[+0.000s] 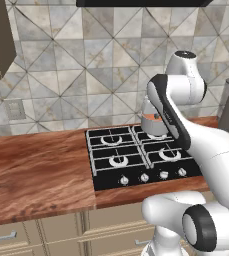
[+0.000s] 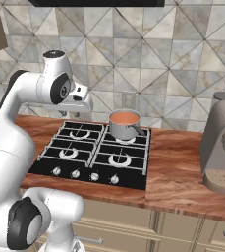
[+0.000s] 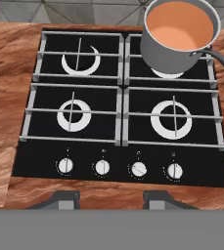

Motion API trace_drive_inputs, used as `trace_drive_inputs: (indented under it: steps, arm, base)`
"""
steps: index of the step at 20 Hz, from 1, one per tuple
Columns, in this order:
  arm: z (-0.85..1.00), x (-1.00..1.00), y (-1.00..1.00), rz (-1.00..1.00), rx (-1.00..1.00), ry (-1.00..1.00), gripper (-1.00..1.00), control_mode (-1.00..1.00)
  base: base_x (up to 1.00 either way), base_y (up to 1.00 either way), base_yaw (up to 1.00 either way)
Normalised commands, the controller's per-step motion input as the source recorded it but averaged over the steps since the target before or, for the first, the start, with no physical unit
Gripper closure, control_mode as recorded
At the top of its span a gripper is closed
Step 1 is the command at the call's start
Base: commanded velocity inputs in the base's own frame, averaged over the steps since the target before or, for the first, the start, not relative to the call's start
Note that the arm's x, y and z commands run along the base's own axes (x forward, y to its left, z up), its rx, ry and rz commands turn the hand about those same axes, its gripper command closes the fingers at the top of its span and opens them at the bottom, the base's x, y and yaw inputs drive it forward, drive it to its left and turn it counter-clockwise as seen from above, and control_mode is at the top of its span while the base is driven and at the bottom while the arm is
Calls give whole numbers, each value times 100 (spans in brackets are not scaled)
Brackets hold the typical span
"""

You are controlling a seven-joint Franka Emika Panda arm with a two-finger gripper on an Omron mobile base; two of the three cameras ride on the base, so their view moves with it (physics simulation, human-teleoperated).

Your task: Wait until the marinara sauce is simmered to a deep red color and then turn off the stove.

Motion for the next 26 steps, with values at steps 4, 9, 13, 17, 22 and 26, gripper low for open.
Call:
trace_drive_inputs:
  steps: [4,9,13,17,22,26]
  arm:
    - [-3,-5,0,1,0,0,-100,-100]
    - [-28,0,-13,10,2,1,-100,-100]
    - [-40,0,-34,15,0,1,-100,-100]
    - [-49,0,-40,17,0,2,-100,-100]
    - [-46,0,-19,13,-13,5,-100,-100]
    - [-40,0,-15,12,-16,6,-100,-100]
  base:
    - [0,0,0]
    - [0,0,0]
    - [0,0,0]
    - [0,0,0]
    - [0,0,0]
    - [0,0,0]
